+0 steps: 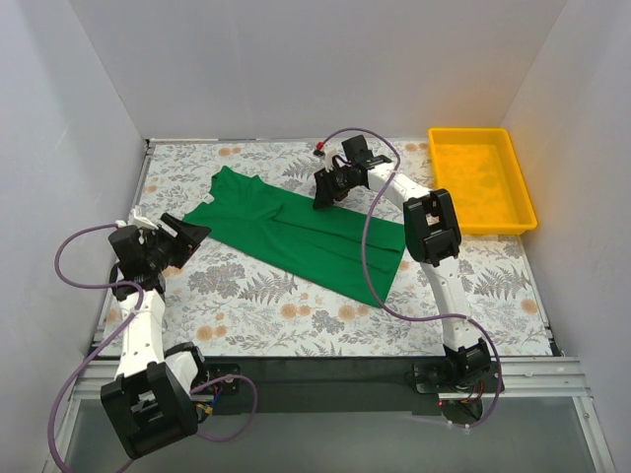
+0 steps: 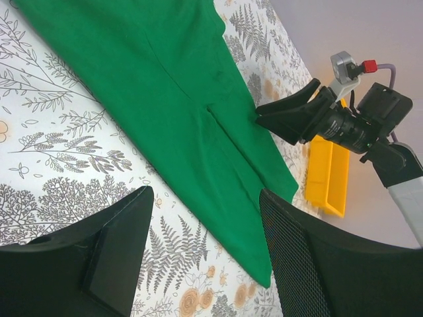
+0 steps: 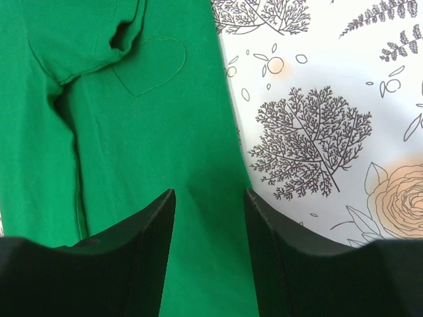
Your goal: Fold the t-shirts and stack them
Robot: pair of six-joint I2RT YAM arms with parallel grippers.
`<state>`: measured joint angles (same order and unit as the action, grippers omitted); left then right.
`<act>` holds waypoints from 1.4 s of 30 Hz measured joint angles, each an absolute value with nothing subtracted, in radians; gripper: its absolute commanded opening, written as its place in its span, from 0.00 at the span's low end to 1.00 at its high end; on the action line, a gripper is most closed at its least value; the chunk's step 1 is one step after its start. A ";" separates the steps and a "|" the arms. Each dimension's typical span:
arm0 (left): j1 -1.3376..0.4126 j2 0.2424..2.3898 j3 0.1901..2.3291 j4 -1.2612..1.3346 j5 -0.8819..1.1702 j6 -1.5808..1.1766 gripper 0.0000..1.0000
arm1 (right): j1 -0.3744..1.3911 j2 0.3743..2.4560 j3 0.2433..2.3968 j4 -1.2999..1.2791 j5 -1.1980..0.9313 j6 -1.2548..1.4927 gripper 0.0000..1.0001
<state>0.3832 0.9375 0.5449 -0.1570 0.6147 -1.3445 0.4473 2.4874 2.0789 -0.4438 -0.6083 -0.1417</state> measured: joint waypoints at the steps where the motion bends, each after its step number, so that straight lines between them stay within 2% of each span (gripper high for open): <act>1: 0.383 0.937 0.545 -0.157 0.615 -1.346 0.64 | 0.446 2.486 2.074 -0.439 -0.611 -0.145 0.54; 25: 0.383 0.924 0.536 -0.158 0.637 -1.362 0.63 | 0.419 2.475 2.072 -0.439 -0.593 -0.170 0.56; 40: 0.383 0.921 0.530 -0.157 0.643 -1.369 0.63 | 0.424 2.476 2.057 -0.446 -0.646 -0.168 0.32; 42: 0.383 0.921 0.530 -0.157 0.644 -1.369 0.63 | 0.424 2.477 2.059 -0.447 -0.644 -0.165 0.24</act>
<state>0.3832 0.9207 0.5297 -0.1574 0.6441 -1.3689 0.4240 2.4767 2.0586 -0.4473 -0.6437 -0.1654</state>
